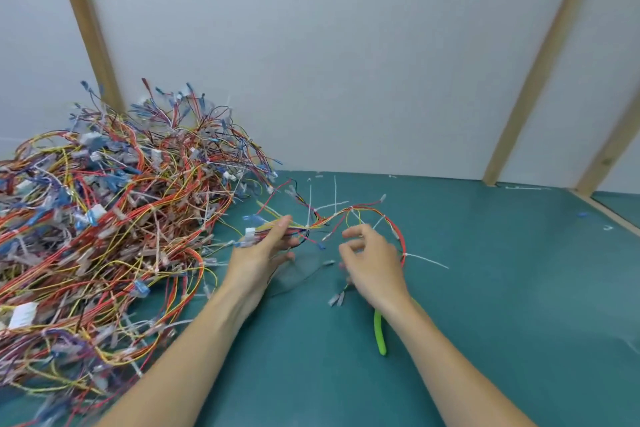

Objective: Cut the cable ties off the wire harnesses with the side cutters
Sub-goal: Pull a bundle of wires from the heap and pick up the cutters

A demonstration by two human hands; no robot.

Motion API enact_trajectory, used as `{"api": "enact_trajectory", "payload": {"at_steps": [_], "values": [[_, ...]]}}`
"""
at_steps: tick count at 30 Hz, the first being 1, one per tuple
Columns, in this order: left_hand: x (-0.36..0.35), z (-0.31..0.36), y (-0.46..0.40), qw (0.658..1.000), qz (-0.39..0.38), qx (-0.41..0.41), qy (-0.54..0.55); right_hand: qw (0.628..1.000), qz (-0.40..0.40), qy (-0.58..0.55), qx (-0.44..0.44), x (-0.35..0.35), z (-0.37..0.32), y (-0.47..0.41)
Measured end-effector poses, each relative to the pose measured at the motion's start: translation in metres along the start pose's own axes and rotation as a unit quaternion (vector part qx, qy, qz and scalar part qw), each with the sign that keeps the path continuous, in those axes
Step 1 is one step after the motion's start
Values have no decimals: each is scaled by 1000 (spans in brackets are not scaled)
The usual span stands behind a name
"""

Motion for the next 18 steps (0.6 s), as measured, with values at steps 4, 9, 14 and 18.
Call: {"api": "enact_trajectory", "payload": {"at_steps": [4,9,14,18], "values": [[14,-6,-15,998,23,18,47,996,-54,68,30,-21,19,6],[28,-8,-28,997,49,33,54,982,50,71,165,-3,16,-9],[26,-5,-21,997,45,24,55,925,71,169,332,14,7,-11],[21,-1,-15,998,17,14,56,950,135,122,253,54,19,-35]]}}
Point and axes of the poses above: each hand's wrist, its own y-axis away from the middle knuckle, its own x-axis out of the back of the hand, z = x × y, the point moved 7 cm from there along -y, towards the middle knuckle, and after that the axes turned 11 degrees about z, right-handed, at the moved point
